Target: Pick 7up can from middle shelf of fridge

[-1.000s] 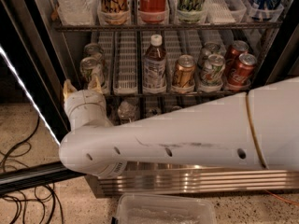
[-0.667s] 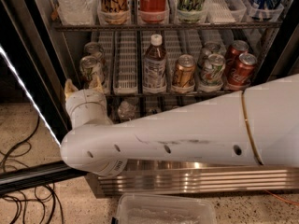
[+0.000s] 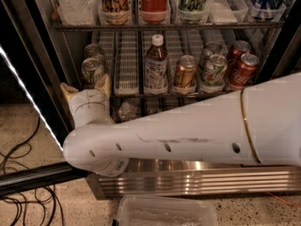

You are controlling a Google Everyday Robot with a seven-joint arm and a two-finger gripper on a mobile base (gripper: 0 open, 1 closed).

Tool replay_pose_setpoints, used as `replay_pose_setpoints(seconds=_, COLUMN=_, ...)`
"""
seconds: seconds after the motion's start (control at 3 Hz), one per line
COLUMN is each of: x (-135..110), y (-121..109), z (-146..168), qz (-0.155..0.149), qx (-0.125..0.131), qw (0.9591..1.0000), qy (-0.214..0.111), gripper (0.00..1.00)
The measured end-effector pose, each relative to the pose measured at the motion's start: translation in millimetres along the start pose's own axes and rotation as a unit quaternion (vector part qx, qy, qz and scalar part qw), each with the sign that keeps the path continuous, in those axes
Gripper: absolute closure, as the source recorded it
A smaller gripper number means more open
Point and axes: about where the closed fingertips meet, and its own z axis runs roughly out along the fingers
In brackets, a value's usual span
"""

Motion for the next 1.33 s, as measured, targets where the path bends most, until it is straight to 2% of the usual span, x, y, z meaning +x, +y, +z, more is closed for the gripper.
replay_pose_setpoints(seconds=0.33, x=1, y=-5, z=2, qz=-0.006, qx=0.008, qw=0.9999, qy=0.000, gripper=0.25)
replay_pose_setpoints(seconds=1.0, x=2, y=-21, z=4, qz=-0.020, qx=0.029, qw=0.9994, qy=-0.001, gripper=0.47)
replay_pose_setpoints(seconds=1.33, x=1, y=-22, z=5, qz=-0.021, qx=0.031, qw=0.9993, qy=-0.001, gripper=0.46)
